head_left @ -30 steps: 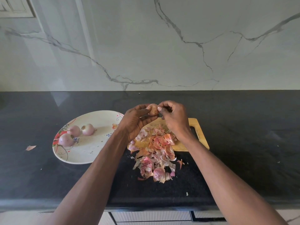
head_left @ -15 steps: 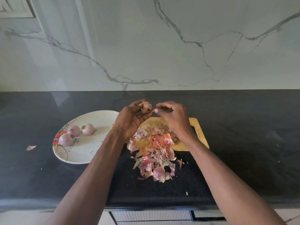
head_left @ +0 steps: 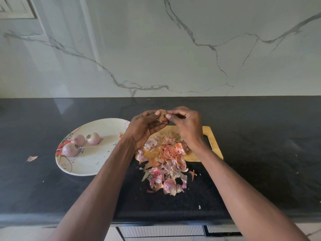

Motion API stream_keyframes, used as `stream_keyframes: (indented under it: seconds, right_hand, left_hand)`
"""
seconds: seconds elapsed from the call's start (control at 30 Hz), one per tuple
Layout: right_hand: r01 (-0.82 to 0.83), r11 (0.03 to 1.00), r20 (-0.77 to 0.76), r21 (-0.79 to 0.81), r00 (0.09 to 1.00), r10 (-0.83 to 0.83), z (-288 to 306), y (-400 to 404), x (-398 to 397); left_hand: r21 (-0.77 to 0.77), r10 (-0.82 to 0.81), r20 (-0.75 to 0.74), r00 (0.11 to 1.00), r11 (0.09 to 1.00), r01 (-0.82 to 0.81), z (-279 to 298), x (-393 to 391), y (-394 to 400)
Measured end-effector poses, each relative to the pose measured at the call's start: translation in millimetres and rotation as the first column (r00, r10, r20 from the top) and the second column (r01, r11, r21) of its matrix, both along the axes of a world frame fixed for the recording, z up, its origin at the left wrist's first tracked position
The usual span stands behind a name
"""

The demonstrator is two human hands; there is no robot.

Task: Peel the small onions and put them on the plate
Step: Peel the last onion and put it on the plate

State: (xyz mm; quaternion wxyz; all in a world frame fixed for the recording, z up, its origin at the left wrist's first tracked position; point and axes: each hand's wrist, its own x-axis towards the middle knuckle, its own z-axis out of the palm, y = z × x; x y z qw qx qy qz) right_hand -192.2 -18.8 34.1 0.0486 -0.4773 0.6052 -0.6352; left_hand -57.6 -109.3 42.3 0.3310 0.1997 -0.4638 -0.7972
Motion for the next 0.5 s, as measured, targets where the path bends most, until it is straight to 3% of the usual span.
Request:
stream_keyframes:
  seconds: [0.23,0.4,0.5]
  right_hand:
    - [-0.204,0.978,0.307,0.05,0.935,0.18,2,0,3]
    - [-0.01,0.986,-0.016,0.169,1.0,0.013,-9,-7,5]
    - [0.02,0.991,-0.065,0.129,0.998,-0.012,-11,-8,6]
  left_hand:
    - [-0.055,0.053,-0.058,0.997,0.997,-0.057,-2,-3,1]
    - [-0.241,0.183,0.044,0.982,0.956,-0.167,-5,-5,4]
    - [-0.31,0.267,0.047,0.963,0.92,-0.24,-5,-5,6]
